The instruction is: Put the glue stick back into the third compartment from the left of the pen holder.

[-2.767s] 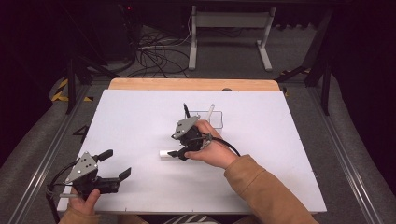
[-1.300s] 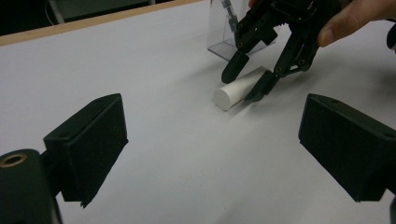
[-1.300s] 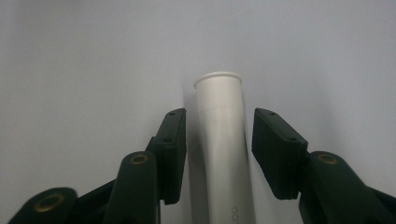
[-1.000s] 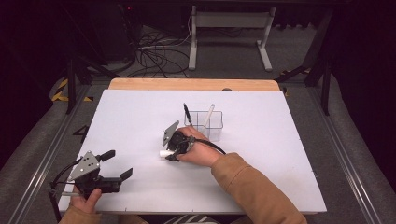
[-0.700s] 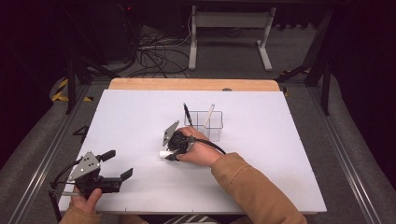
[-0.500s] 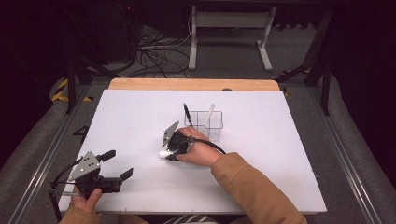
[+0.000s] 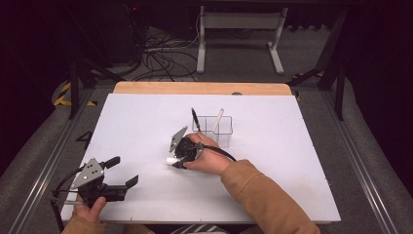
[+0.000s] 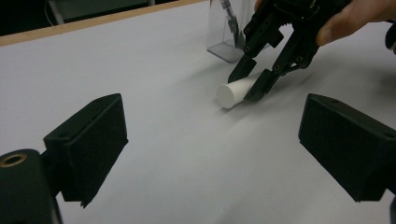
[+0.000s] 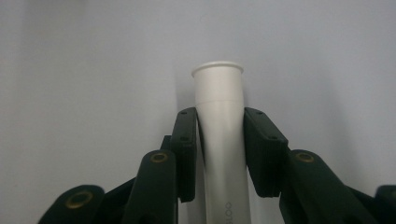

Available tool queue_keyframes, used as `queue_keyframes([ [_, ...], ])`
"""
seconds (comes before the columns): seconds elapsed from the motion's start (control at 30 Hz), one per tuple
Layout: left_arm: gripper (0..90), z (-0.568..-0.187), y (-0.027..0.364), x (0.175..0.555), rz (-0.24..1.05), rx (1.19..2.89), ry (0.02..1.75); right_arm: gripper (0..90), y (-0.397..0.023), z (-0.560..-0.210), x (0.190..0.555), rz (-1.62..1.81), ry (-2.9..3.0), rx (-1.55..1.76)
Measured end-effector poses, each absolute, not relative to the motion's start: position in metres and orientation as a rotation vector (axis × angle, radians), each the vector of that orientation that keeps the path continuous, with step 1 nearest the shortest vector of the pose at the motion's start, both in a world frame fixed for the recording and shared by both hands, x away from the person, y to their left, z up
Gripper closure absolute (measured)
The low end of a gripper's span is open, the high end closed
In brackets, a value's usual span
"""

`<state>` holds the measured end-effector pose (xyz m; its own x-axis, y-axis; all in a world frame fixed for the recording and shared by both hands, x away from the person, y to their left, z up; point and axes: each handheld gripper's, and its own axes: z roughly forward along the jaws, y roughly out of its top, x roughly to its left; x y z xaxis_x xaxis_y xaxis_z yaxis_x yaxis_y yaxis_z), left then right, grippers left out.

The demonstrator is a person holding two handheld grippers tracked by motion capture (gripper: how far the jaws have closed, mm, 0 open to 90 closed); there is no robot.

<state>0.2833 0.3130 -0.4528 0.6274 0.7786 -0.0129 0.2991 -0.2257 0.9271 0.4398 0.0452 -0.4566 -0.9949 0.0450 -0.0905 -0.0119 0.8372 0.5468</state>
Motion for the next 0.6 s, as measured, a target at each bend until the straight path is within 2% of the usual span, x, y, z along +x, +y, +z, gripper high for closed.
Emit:
queue_keyframes([
  [0.6, 8.7, -0.452, 0.313, 0.283, 0.575, 1.795, 0.872, 67.7, 0.031, -0.434, 0.430, 1.043, 2.877, 0.098],
])
